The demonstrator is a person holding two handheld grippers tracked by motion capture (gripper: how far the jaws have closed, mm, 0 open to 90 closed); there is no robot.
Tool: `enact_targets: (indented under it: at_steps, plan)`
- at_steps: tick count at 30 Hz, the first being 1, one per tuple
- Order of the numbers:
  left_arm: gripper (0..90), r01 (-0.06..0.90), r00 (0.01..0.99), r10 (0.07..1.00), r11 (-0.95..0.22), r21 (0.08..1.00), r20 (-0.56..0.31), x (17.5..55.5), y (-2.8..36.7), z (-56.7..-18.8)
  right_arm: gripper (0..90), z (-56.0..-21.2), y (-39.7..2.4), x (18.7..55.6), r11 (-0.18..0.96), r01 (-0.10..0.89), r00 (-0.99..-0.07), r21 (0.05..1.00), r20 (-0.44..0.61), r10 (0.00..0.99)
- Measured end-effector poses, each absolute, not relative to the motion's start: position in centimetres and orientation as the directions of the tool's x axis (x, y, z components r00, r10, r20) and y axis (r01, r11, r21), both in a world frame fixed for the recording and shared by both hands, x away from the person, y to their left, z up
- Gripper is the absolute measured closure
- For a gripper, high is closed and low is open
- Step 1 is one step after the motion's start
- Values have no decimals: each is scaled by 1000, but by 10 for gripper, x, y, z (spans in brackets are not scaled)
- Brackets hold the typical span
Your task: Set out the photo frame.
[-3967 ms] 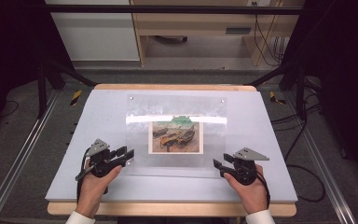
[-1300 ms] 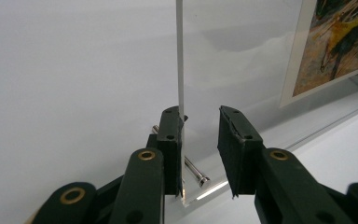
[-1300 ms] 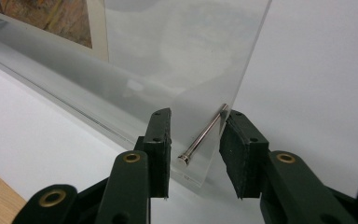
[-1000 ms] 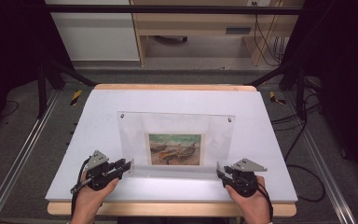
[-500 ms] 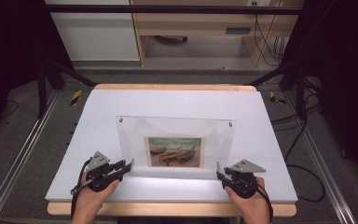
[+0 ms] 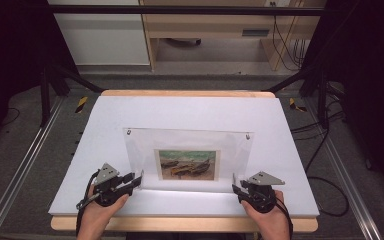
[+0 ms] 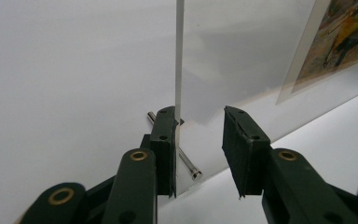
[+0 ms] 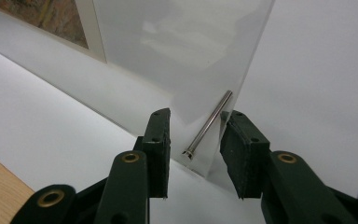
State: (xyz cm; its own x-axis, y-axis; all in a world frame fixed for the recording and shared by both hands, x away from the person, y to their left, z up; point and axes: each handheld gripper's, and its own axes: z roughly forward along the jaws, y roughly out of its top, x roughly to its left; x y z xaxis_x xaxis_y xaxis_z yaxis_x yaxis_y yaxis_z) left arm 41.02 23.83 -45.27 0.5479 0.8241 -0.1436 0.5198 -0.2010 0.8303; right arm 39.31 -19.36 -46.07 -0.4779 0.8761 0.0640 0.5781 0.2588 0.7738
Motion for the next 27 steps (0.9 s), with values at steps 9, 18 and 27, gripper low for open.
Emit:
enact_targets:
  at_steps: [9,18,27]
  plan:
    - [643,519,548,825,-207,829,-136,410,237,-452,628,-460,-193,393,278,573,-482,771,43,875]
    - [643,518,549,825,-212,828,-133,409,236,-452,618,-460,-192,393,286,572,-485,769,35,874]
    - [628,515,560,820,-232,826,-119,410,235,-451,577,-460,-191,394,287,572,-480,768,30,877]
